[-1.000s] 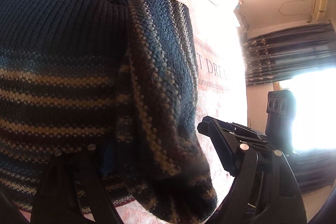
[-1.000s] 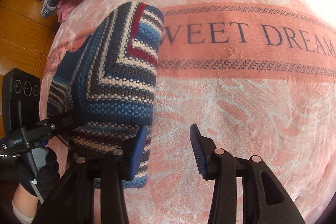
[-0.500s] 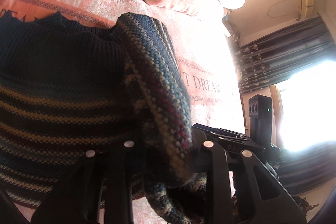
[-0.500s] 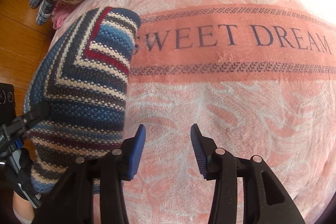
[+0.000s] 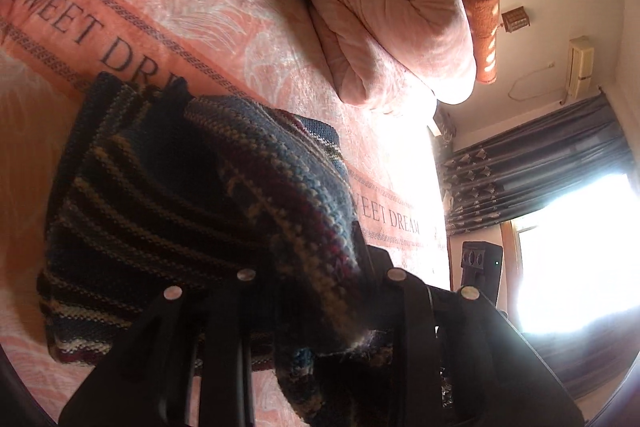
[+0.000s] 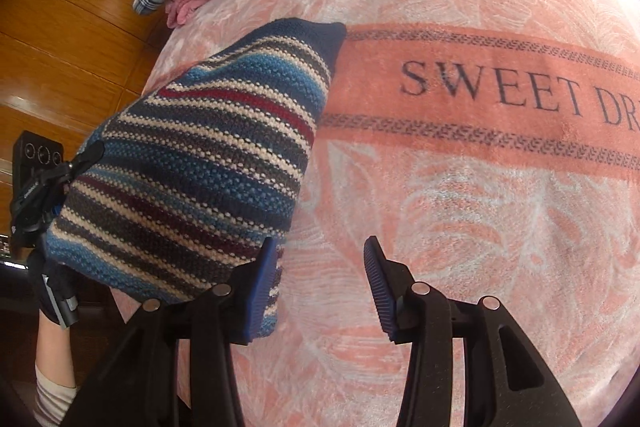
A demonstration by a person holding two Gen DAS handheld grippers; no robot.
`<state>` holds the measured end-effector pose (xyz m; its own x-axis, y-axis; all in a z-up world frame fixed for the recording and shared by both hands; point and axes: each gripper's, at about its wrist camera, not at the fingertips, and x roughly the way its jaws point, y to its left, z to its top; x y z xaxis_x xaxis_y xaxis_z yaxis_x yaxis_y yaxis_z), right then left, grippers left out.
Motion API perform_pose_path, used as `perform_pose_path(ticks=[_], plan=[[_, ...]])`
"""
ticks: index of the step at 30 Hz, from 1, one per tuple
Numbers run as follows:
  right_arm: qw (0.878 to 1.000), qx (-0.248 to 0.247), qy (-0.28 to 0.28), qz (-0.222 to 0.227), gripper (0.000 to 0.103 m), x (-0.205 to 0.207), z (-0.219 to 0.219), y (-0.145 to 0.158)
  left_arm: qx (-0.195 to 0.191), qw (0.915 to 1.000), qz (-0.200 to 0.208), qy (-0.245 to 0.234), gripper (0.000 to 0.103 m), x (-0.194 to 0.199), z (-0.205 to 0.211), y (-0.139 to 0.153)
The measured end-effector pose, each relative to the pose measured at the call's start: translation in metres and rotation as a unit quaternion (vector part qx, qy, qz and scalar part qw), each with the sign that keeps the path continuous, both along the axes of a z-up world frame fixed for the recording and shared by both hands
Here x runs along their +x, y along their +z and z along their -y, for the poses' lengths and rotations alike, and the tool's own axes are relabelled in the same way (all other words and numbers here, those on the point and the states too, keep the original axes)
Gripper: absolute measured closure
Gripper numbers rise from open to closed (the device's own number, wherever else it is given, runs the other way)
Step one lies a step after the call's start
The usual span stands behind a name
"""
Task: Fold small clothes
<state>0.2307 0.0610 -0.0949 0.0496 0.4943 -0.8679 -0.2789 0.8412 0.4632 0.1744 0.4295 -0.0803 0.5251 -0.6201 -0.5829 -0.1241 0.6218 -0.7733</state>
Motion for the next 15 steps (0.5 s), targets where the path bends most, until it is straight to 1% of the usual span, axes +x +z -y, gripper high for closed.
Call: perform_pose_path(ticks=[3,7,8,12,15], plan=[[1.000,0.009,0.014,-0.002,0.057,-0.008,-0.019,0.002,-0.007,0.9998,0.002,0.020,0.078,-0.012,-0.033,0.000],[0.999,0.018,0.032,-0.002,0.057,-0.015,-0.040,0.003,-0.015,0.9988,-0.007,0.045,0.078,-0.024,-0.068,-0.013],[0.999,0.021,0.036,-0.003,0.056,-0.017,-0.044,0.004,-0.018,0.9985,-0.013,0.051,0.078,-0.028,-0.075,-0.019],[0.998,0.032,0.049,-0.007,0.053,-0.024,-0.060,0.004,-0.005,0.9969,-0.046,0.063,0.078,-0.040,-0.098,-0.049],[0.998,0.030,0.058,-0.015,0.052,-0.027,-0.072,-0.003,0.009,0.9964,-0.060,0.059,0.078,-0.047,-0.109,-0.071]])
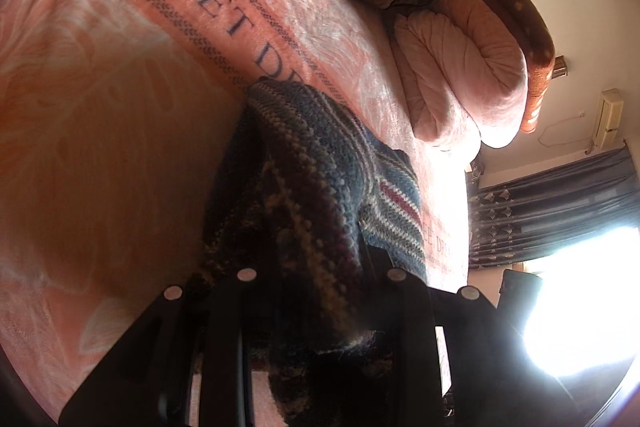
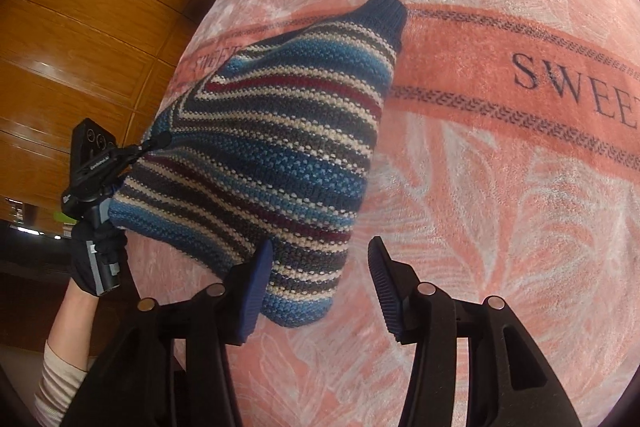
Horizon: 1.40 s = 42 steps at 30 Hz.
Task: Fold small clothes
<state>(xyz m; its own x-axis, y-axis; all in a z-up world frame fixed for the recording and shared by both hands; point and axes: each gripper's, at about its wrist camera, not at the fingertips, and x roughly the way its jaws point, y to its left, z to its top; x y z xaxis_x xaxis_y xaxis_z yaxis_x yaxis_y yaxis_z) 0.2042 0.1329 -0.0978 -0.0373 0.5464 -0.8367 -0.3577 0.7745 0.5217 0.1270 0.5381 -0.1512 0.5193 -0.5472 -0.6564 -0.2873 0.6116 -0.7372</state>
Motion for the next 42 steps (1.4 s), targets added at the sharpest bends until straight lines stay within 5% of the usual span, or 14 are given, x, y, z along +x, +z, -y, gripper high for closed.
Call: perform_pose_path(ticks=[5,11,17,25,27,28,29,30,31,37,42], plan=[[1.000,-0.014,0.015,-0.023,0.048,-0.008,-0.014,-0.021,0.024,0.9992,-0.016,-0.026,0.075,-0.003,0.006,-0.017],[0.999,-0.016,0.022,-0.034,0.047,-0.014,-0.017,-0.027,0.063,0.9952,-0.018,-0.072,0.061,-0.010,0.008,0.018],[0.997,0.004,0.015,-0.075,0.036,-0.023,-0.025,-0.036,0.027,0.9928,-0.015,-0.116,0.052,-0.034,0.019,0.035],[0.994,-0.008,0.020,-0.106,0.034,-0.039,-0.038,-0.064,0.063,0.9805,-0.062,-0.175,0.046,-0.047,0.051,0.023],[0.994,-0.004,0.016,-0.107,0.040,-0.042,-0.039,-0.069,0.061,0.9789,-0.056,-0.187,0.051,-0.048,0.058,0.022],[0.994,0.007,0.010,-0.109,0.055,-0.043,-0.037,-0.072,0.064,0.9781,-0.057,-0.190,0.058,-0.047,0.061,0.021],[0.994,0.014,0.007,-0.112,0.058,-0.042,-0.038,-0.072,0.059,0.9778,-0.061,-0.192,0.084,-0.045,0.063,0.019],[0.994,0.012,0.009,-0.106,0.066,-0.043,-0.038,-0.070,0.052,0.9782,-0.067,-0.190,0.091,-0.044,0.062,0.017],[0.995,0.014,0.018,-0.094,0.074,-0.044,-0.039,-0.065,0.052,0.9788,-0.066,-0.187,0.091,-0.044,0.061,0.017],[0.996,0.017,0.078,-0.036,0.080,-0.056,-0.051,-0.033,0.079,0.9742,-0.035,-0.208,0.093,-0.047,0.052,0.026],[0.994,-0.034,0.093,-0.043,0.080,-0.066,-0.062,-0.061,0.115,0.9610,-0.099,-0.231,0.092,-0.052,0.052,-0.026]])
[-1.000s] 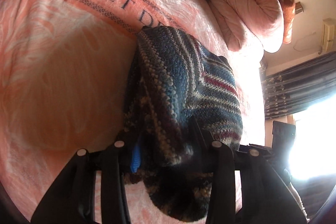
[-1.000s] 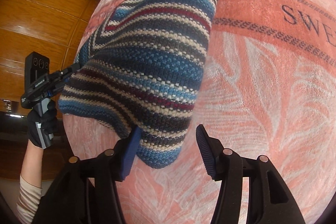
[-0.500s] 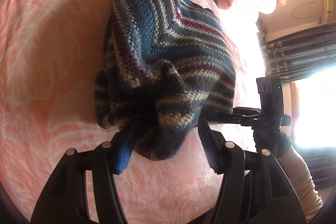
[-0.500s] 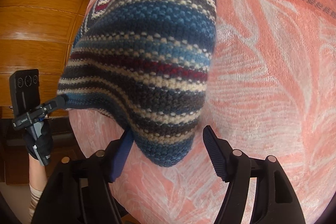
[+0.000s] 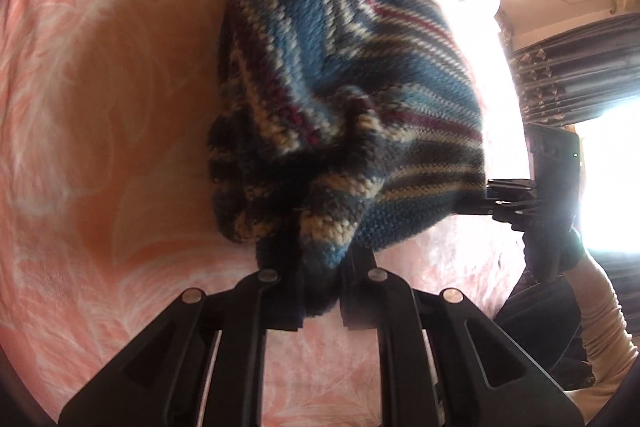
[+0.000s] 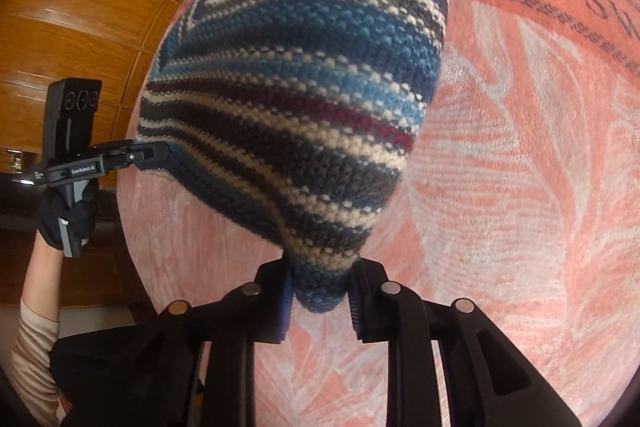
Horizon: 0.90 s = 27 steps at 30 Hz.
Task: Fold small clothes
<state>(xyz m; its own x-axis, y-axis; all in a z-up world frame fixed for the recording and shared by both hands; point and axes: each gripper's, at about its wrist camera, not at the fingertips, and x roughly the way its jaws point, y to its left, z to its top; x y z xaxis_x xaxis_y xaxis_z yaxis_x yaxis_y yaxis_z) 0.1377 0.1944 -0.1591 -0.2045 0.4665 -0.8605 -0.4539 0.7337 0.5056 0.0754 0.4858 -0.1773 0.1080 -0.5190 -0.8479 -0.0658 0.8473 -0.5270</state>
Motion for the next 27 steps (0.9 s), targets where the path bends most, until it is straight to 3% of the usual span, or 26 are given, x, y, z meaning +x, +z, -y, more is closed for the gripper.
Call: perform_pose_path(ticks=[3,6,8,9,12,18,21,24,27], plan=[[0.999,-0.027,0.019,0.014,0.079,-0.010,-0.010,-0.008,-0.001,0.9999,-0.009,0.009,0.091,0.001,0.003,-0.016],[0.999,-0.025,0.020,0.007,0.075,-0.011,-0.013,-0.009,0.006,0.9999,-0.001,-0.008,0.088,0.003,0.005,-0.008],[0.999,-0.020,0.028,0.000,0.068,-0.012,-0.014,-0.006,-0.004,0.9995,0.011,-0.028,0.081,0.000,0.004,0.002],[0.999,-0.010,0.030,-0.007,0.064,-0.009,-0.012,-0.001,-0.014,0.9990,0.017,-0.039,0.073,-0.003,0.002,0.009],[0.999,0.006,0.034,-0.011,0.041,0.001,-0.004,0.018,-0.036,0.9969,0.045,-0.054,0.062,-0.007,-0.008,0.028],[0.999,0.014,-0.017,0.044,0.039,0.030,0.019,0.051,-0.026,0.9957,0.072,0.052,0.058,0.020,-0.048,0.041],[0.998,0.019,-0.042,0.036,0.039,0.049,0.031,0.046,-0.027,0.9912,0.074,0.106,0.057,0.047,-0.059,0.039],[0.998,0.007,-0.041,0.036,0.039,0.057,0.034,0.039,-0.015,0.9889,0.065,0.133,0.056,0.083,-0.054,0.035],[0.999,-0.001,-0.037,0.037,0.039,0.062,0.038,0.035,-0.028,0.9853,0.054,0.160,0.056,0.112,-0.044,0.029]])
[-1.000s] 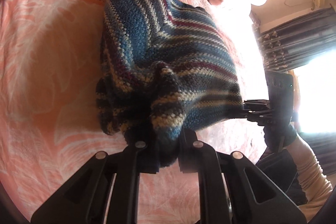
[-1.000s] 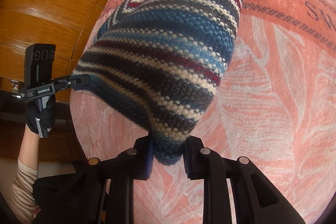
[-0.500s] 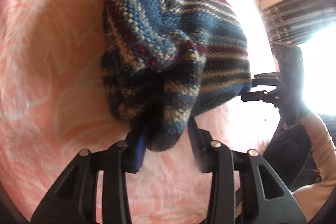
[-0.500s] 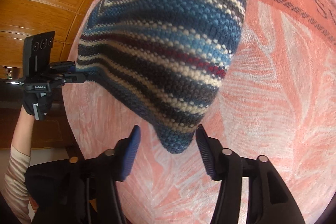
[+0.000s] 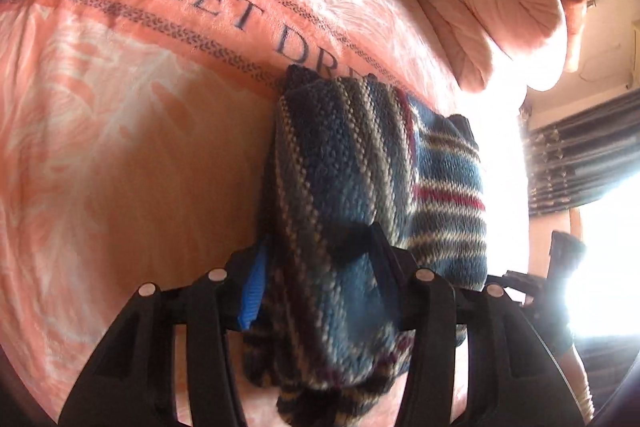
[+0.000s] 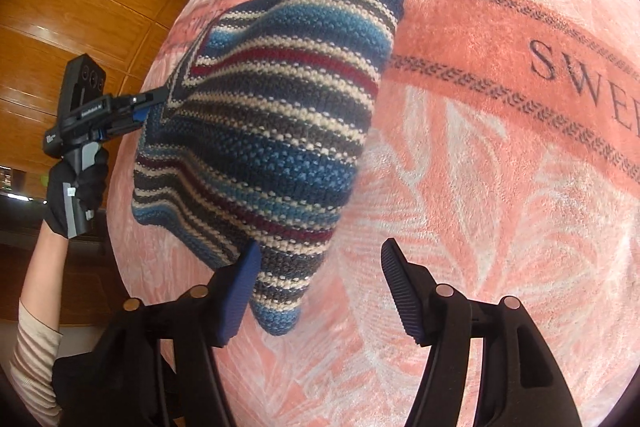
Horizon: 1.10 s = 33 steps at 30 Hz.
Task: Fold small clothes
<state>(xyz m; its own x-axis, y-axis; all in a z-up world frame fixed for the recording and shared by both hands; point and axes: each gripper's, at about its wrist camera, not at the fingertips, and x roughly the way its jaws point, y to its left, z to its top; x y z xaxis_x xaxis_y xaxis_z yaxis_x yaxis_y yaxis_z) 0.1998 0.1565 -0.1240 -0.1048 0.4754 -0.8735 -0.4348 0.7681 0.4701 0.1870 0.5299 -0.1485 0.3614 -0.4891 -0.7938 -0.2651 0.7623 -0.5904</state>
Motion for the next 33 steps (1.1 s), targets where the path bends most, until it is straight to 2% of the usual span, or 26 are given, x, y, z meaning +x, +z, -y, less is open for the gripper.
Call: perform_pose_path(ticks=[1,4,5,6,7,8,9,11,14,16,19,21,22,23,24,26,30,33], plan=[[1.000,-0.001,0.001,0.000,0.039,-0.001,-0.001,-0.002,0.007,1.0000,-0.003,0.006,0.057,0.007,0.005,-0.002],[1.000,-0.004,0.002,0.004,0.039,-0.002,0.006,-0.001,0.028,0.9992,0.023,0.015,0.085,0.019,0.013,0.008],[1.000,-0.006,0.003,0.006,0.039,-0.004,0.005,-0.001,0.013,0.9986,0.046,0.021,0.093,0.019,0.012,0.016],[1.000,-0.006,0.004,0.008,0.039,-0.004,0.007,-0.001,0.001,0.9960,0.085,0.028,0.093,0.016,0.012,0.029],[1.000,-0.006,0.003,0.008,0.039,-0.004,0.008,0.000,0.008,0.9927,0.118,0.025,0.093,0.013,0.014,0.042],[1.000,-0.006,0.001,0.007,0.039,-0.004,0.012,0.001,0.033,0.9905,0.133,0.012,0.093,0.013,0.018,0.051],[1.000,-0.006,-0.001,0.006,0.039,-0.003,0.013,0.001,0.061,0.9894,0.132,0.002,0.093,0.014,0.021,0.055],[1.000,-0.006,-0.002,0.009,0.039,-0.004,0.014,0.002,0.111,0.9883,0.104,-0.007,0.093,0.017,0.024,0.045],[1.000,-0.003,0.000,0.008,0.039,-0.005,0.010,0.004,0.111,0.9923,0.054,0.006,0.092,0.017,0.021,0.009],[1.000,-0.003,0.003,0.006,0.039,-0.007,0.006,0.004,0.107,0.9929,0.052,0.013,0.090,0.009,0.013,0.001],[1.000,-0.005,0.011,0.010,0.039,-0.010,-0.002,0.006,0.097,0.9941,0.046,0.016,0.086,0.006,0.006,0.008],[1.000,-0.004,0.014,0.012,0.039,-0.010,-0.004,0.007,0.097,0.9941,0.047,0.010,0.073,0.002,0.006,0.016],[1.000,-0.002,0.014,0.012,0.039,-0.011,-0.003,0.007,0.083,0.9956,0.044,0.005,0.065,-0.002,0.005,0.020],[1.000,0.000,0.012,0.010,0.039,-0.011,-0.003,0.008,0.060,0.9971,0.047,-0.001,0.052,-0.006,0.004,0.024],[1.000,0.002,0.010,0.010,0.039,-0.010,-0.001,0.008,0.044,0.9976,0.052,-0.009,0.048,-0.012,0.004,0.028],[1.000,0.003,0.004,0.011,0.039,-0.008,0.002,0.009,0.039,0.9973,0.060,-0.018,0.036,-0.022,0.002,0.036],[1.000,0.021,-0.018,-0.002,0.039,0.000,0.007,0.008,-0.009,0.9983,0.054,-0.021,0.030,-0.040,-0.006,0.033],[0.999,0.039,-0.034,-0.010,0.039,0.005,0.009,0.011,0.014,0.9989,0.031,-0.030,0.028,-0.045,-0.004,0.020]])
